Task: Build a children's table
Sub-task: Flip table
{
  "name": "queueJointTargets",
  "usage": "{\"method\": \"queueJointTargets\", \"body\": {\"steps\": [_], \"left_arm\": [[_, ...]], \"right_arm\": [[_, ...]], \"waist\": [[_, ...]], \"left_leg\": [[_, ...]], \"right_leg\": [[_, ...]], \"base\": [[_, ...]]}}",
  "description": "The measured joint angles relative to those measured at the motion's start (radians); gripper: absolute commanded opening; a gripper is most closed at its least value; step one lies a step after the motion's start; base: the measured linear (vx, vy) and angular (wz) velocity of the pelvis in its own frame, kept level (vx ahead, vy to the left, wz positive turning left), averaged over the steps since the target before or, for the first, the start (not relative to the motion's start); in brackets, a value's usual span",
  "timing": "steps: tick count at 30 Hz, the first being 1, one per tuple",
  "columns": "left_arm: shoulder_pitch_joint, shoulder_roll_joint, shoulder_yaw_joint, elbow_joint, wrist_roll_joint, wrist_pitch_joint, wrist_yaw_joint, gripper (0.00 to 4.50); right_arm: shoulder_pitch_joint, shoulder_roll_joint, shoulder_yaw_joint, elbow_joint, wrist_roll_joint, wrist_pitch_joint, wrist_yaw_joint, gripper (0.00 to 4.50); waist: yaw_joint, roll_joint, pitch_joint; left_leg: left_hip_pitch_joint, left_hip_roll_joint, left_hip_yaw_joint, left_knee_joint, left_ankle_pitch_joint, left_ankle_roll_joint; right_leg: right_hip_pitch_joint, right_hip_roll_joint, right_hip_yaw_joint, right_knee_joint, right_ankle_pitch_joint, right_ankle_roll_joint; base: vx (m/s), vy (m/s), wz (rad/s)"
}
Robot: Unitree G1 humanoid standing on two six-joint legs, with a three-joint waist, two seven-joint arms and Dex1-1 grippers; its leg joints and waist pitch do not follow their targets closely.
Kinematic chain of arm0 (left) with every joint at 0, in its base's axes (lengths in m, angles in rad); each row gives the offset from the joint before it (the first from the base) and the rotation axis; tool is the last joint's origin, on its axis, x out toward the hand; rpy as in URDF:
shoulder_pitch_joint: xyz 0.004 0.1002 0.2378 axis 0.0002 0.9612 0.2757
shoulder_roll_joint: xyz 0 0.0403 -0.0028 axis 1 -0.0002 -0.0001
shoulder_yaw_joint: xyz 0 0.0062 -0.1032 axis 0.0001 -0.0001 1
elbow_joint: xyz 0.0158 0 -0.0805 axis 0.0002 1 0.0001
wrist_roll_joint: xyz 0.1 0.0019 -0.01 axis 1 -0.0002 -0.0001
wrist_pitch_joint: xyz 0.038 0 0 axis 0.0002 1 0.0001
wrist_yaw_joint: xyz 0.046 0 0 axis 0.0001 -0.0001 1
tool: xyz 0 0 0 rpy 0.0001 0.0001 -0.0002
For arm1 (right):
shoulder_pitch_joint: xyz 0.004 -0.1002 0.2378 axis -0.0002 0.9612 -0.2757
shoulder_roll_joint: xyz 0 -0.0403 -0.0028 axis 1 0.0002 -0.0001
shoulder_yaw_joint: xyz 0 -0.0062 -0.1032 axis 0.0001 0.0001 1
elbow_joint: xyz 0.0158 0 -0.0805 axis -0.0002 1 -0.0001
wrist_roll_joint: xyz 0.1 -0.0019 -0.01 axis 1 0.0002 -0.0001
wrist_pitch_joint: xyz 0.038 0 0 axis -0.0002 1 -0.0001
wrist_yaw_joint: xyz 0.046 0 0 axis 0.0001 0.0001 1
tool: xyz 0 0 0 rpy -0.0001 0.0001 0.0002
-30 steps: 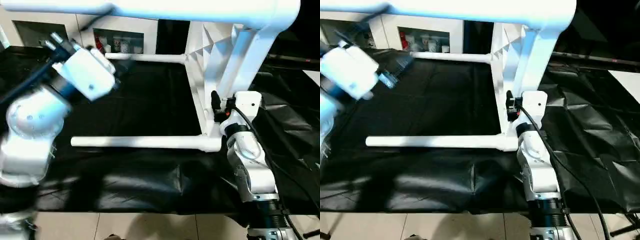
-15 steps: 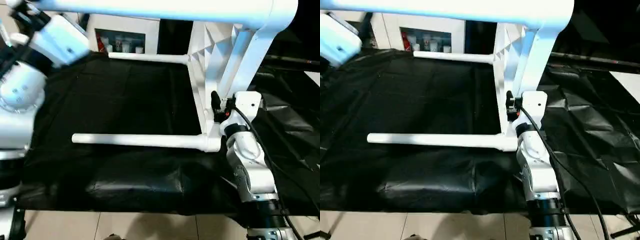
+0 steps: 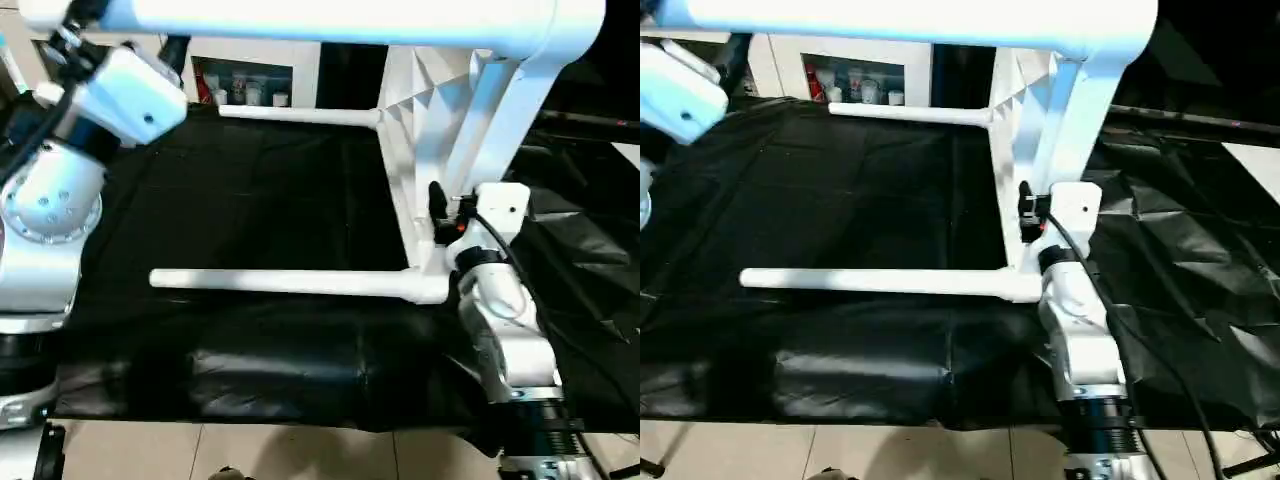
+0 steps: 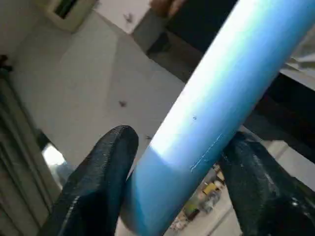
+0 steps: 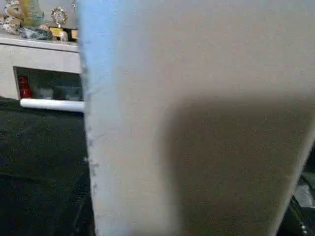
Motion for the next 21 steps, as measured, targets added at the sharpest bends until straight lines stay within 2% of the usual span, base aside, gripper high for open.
{"method": "queueJointTargets", "body": {"steps": [5,12,21], "left_arm": [[0.001,0.003,0.000,0.001,0.002,-0.003,-0.010,2.56],[0.000,-0.002,0.001,0.012,0.002,-0.016,-0.012,2.44],[-0.002,-0.003,0.006,0.010,0.000,-0.005,-0.016,2.23]], "right_arm": [[0.000,-0.027,-0.001,0.008,0.000,-0.015,0.023,1.96],[-0.009,-0.096,-0.002,0.025,0.000,-0.061,0.073,1.96],[-0.093,-0.210,-0.013,0.057,0.009,-0.065,0.153,1.96]], "waist": [[0.001,0.004,0.002],[0.008,0.017,0.005],[0.020,0.018,0.005]], "left_leg": [[0.000,0.000,0.000,0.000,0.000,0.000],[-0.003,0.000,0.001,0.000,0.000,0.000],[-0.003,0.000,0.004,0.000,0.000,0.000]], "right_leg": [[0.000,0.000,0.000,0.000,0.000,0.000],[-0.003,0.000,0.001,0.001,0.000,0.000],[-0.007,-0.001,0.003,0.006,-0.001,-0.001]], "base": [[0.000,0.000,0.00],[0.000,0.000,0.00],[0.000,0.000,0.00]]}}
